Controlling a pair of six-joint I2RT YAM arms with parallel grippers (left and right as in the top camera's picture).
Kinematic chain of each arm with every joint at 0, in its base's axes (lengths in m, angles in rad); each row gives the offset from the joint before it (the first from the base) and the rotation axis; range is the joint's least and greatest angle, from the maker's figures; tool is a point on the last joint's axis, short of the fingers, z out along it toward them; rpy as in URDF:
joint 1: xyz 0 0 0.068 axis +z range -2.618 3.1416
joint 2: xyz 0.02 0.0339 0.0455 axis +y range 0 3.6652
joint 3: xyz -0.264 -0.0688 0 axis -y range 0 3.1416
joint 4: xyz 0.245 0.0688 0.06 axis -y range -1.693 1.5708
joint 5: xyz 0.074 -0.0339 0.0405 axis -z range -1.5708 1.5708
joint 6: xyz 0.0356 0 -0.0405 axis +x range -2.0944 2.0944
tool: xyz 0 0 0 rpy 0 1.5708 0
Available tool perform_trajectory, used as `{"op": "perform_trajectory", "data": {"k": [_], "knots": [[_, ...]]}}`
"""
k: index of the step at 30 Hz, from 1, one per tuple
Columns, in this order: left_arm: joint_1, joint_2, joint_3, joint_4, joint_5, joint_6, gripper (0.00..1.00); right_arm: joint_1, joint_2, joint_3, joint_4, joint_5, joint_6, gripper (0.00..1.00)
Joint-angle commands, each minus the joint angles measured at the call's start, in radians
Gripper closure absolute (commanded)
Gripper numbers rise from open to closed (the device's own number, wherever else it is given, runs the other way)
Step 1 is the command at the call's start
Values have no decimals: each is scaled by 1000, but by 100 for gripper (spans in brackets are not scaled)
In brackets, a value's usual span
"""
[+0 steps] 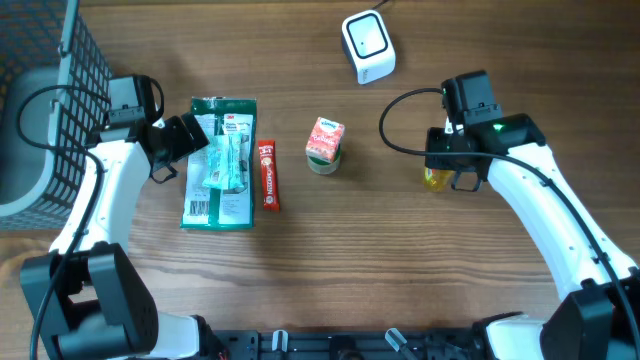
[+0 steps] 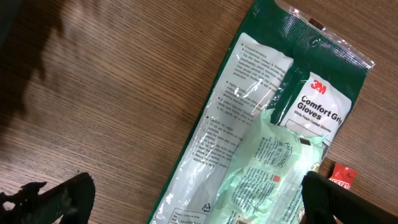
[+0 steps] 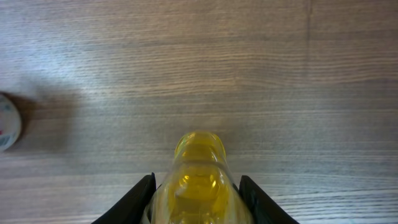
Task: Scan the item barcode
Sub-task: 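Carry the Vim bottle rightward, set it upright, open the right gripper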
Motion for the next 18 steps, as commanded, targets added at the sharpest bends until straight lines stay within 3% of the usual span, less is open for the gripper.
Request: {"op": "perform_trajectory", "data": {"k": [1, 8, 11, 18], "knots": [[4, -21, 9, 3, 8, -5, 0, 6, 40, -3, 21, 58, 6, 77], [4, -21, 9, 3, 8, -5, 0, 6, 84, -3, 19, 54, 8, 68], [4, -21, 9, 3, 8, -5, 0, 6, 85, -3, 19, 54, 9, 46], [4, -21, 9, 3, 8, -5, 0, 6, 85, -3, 19, 38, 8, 21]]}}
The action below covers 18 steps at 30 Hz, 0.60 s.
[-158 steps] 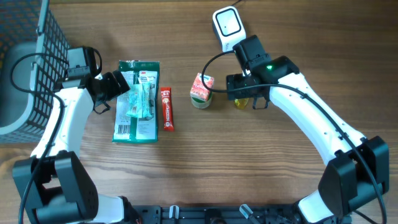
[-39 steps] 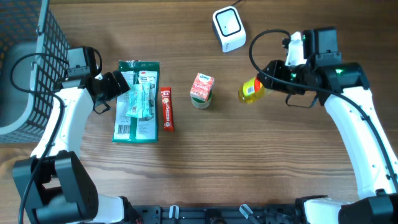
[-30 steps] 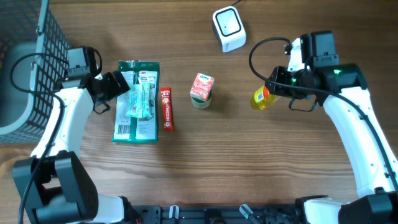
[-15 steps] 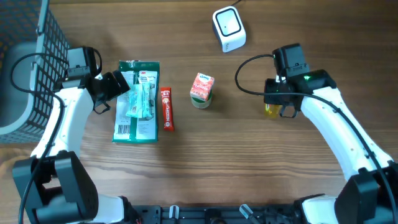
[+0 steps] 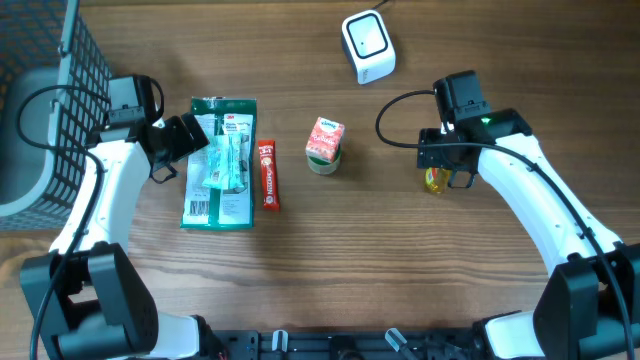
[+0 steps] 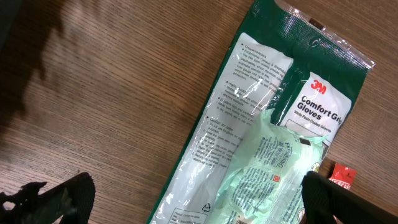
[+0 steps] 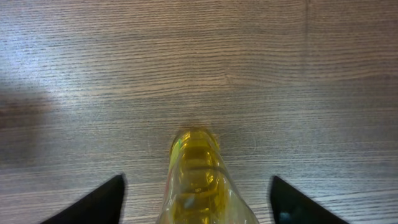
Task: Scan the item barcode
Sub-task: 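Carry the Vim bottle rightward, set it upright, open the right gripper, then move the right gripper to the Kleenex pack on the jar and grasp it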
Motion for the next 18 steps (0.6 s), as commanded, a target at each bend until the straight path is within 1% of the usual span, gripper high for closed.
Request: {"op": "perform_trajectory", "data": {"k": [1, 4, 6, 10, 12, 13, 14, 15, 17, 18], "knots": [[4, -21, 9, 3, 8, -5, 0, 3, 10, -3, 6, 2, 3, 20], [4, -21, 9, 3, 8, -5, 0, 3, 5, 26, 11, 58, -7, 16], [4, -21, 9, 3, 8, -5, 0, 3, 0, 111, -29, 108, -52, 14], [4, -21, 9, 3, 8, -5, 0, 3, -2, 385, -141, 99, -51, 14], [4, -21, 9, 3, 8, -5, 0, 3, -2, 477, -160, 10, -39, 16], [4, -21, 9, 3, 8, -5, 0, 3, -2, 513, -159, -71, -18, 18], [4, -21, 9, 3, 8, -5, 0, 6, -4, 527, -143, -192, 6, 21], [4, -21, 9, 3, 8, -5, 0, 10, -4, 527, -137, -265, 28, 25], [4, -21, 9, 3, 8, -5, 0, 27, 5, 520, -137, -343, 88, 33], [4, -21, 9, 3, 8, -5, 0, 48, 14, 513, -137, -353, 128, 34]]}}
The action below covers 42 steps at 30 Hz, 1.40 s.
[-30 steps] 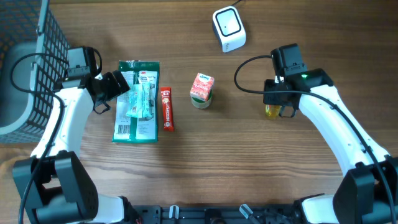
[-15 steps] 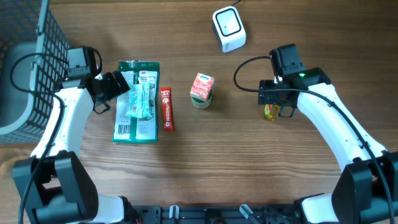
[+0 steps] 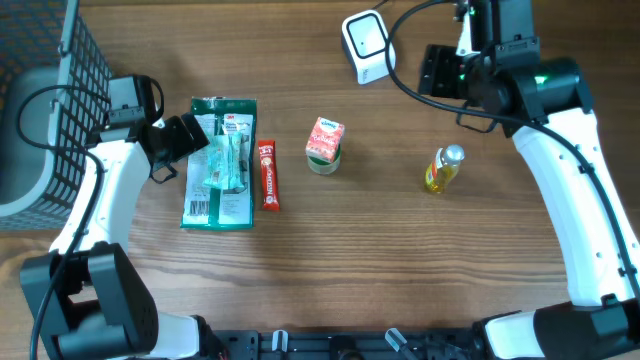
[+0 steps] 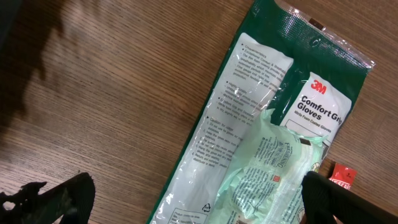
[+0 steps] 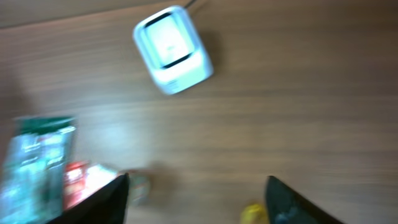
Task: Scan the item barcode
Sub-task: 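Move the right gripper to the Kleenex pack on the jar and grasp it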
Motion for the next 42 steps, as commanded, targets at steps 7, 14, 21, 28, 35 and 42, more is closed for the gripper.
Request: {"op": "perform_trajectory", "data": {"k": [7, 14, 21, 28, 35, 42], "knots": [[4, -21, 10, 3, 8, -5, 0, 199, 143, -70, 44, -183, 267, 42], [4, -21, 10, 3, 8, -5, 0, 236, 306, -71, 55, -189, 349, 50], [4, -21, 10, 3, 8, -5, 0, 240, 332, -72, 54, -210, 407, 57], [4, -21, 10, 3, 8, -5, 0, 293, 332, -72, 71, -196, 454, 58], [4, -21, 10, 3, 8, -5, 0, 306, 332, -74, 77, -171, 486, 59], [4, -21, 10, 3, 8, -5, 0, 307, 336, -75, 77, -163, 487, 59]]}}
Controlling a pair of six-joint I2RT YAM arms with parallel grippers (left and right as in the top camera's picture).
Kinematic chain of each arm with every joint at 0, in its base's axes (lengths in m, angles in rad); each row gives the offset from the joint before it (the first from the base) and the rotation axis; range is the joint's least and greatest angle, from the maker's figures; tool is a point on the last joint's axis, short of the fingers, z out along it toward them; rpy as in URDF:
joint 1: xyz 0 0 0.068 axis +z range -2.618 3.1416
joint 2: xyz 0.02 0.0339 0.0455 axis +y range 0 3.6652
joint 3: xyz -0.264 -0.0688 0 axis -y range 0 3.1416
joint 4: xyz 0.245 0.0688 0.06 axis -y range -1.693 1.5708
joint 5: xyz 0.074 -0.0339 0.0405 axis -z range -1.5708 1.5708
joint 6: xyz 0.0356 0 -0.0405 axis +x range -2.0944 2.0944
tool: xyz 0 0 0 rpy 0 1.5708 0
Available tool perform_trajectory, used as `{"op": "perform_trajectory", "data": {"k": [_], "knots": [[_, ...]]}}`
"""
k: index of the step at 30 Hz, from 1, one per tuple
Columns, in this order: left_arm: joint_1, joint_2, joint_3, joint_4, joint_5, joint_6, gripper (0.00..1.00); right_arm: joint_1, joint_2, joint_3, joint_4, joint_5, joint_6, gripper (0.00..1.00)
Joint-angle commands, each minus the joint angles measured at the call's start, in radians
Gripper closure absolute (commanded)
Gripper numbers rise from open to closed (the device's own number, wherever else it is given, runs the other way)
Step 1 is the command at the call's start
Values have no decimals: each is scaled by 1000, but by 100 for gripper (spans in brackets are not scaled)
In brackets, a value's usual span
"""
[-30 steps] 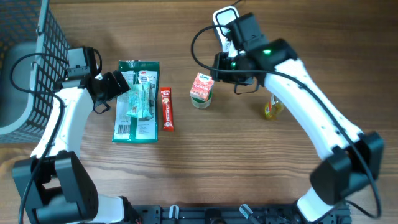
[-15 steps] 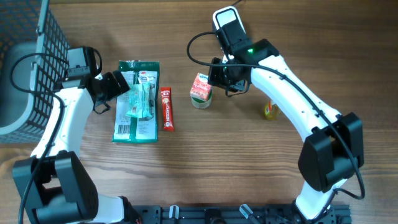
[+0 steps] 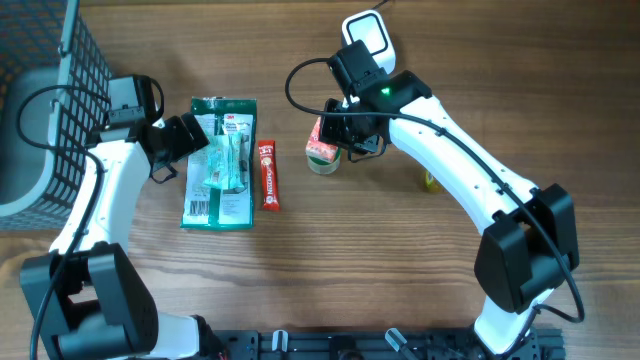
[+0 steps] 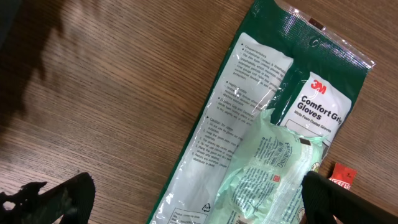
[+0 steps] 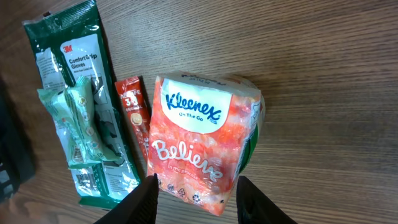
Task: Scan the item barcode
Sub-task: 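Move the right gripper to the Kleenex pack on the jar and grasp it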
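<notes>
An orange Kleenex tissue pack (image 5: 199,143) rests on a green-rimmed round item (image 5: 254,134) at mid-table (image 3: 322,138). My right gripper (image 5: 198,185) is shut on the pack's near end, one finger on each side; in the overhead view it (image 3: 345,135) sits just right of the pack. The white barcode scanner (image 3: 368,32) stands at the back, partly behind the right arm. My left gripper (image 4: 193,199) hangs open over the green 3M glove pack (image 4: 261,137), holding nothing.
A red sachet (image 3: 268,175) lies right of the glove pack (image 3: 220,165). A small yellow bottle (image 3: 429,181) shows just past the right arm. A dark wire basket (image 3: 40,90) fills the far left edge.
My right arm was raised near the scanner with its gripper open. It is now down at the tissue pack with the fingers shut on it. The left arm has not moved.
My right gripper was first shut on the yellow bottle at the right of the table. It then stood open around the bottle, then was up near the scanner with the bottle left standing. Now it grips the tissue pack. The left gripper stayed open over the gloves.
</notes>
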Motion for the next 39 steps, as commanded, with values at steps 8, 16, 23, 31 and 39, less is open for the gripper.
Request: {"op": "perform_trajectory", "data": {"k": [8, 16, 23, 31, 39], "knots": [[4, -21, 9, 3, 8, -6, 0, 0, 25, -45, 11, 50, 30, 59], [4, -21, 9, 3, 8, -6, 0, 0, 26, -63, 56, 55, 30, 59], [4, -21, 9, 3, 8, -6, 0, 0, 26, -64, 52, 73, 37, 62], [4, -21, 9, 3, 8, -6, 0, 0, 26, -90, 75, 76, 56, 75], [4, -21, 9, 3, 8, -6, 0, -5, 23, -89, 75, 67, 53, 95]]}}
